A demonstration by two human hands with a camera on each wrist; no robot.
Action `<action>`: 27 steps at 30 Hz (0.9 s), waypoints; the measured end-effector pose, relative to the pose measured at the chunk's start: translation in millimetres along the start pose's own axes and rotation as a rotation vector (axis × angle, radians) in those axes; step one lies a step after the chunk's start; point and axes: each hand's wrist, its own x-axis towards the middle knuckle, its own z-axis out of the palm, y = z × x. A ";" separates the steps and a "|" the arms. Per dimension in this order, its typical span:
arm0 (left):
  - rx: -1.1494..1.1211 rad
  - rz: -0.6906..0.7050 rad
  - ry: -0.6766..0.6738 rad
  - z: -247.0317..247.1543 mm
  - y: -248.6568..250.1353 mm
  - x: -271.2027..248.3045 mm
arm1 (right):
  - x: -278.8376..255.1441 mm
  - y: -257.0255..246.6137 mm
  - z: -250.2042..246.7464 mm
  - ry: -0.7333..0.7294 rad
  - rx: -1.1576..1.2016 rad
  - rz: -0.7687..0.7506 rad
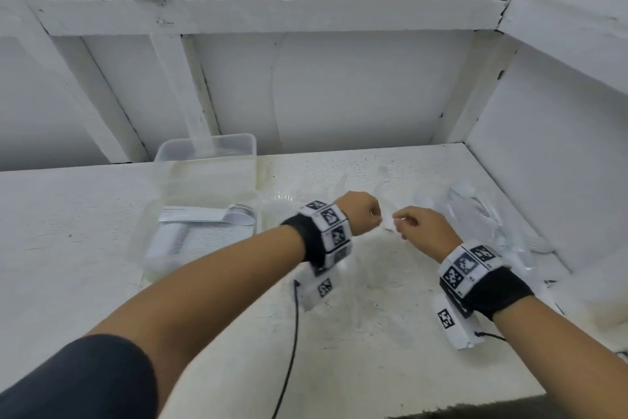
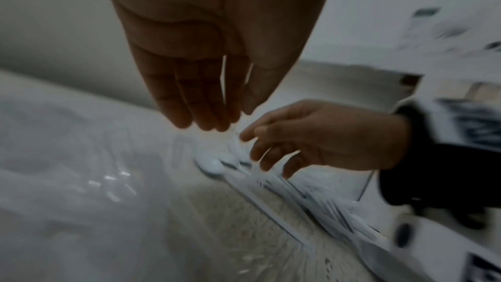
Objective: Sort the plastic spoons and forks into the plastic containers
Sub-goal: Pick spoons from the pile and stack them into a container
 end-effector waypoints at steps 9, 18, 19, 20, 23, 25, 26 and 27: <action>0.094 -0.303 -0.034 43.6 8.2 67.2 | -1.4 48.8 -26.7 0.037 -0.009 0.049; 0.047 -0.284 -0.076 42.3 -4.8 71.0 | 39.3 28.6 -40.6 0.050 -0.128 -0.054; -0.050 -0.305 -0.020 39.1 -7.1 70.0 | 45.5 24.1 -41.0 0.055 -0.180 -0.063; -0.156 -0.330 0.032 33.5 -7.6 67.3 | 52.2 20.2 -40.1 0.047 -0.235 -0.062; -0.505 -0.353 0.185 16.1 -11.0 57.4 | 71.0 13.9 -28.9 -0.089 -0.466 -0.030; -0.671 -0.326 0.276 4.1 -13.6 46.4 | 77.9 14.1 -17.5 -0.193 -0.667 -0.015; -0.714 -0.320 0.315 -0.9 -15.9 41.4 | 79.4 15.4 -11.7 -0.220 -0.739 -0.021; -0.746 -0.320 0.347 -4.9 -19.1 37.4 | 79.3 16.6 -6.2 -0.230 -0.779 -0.037</action>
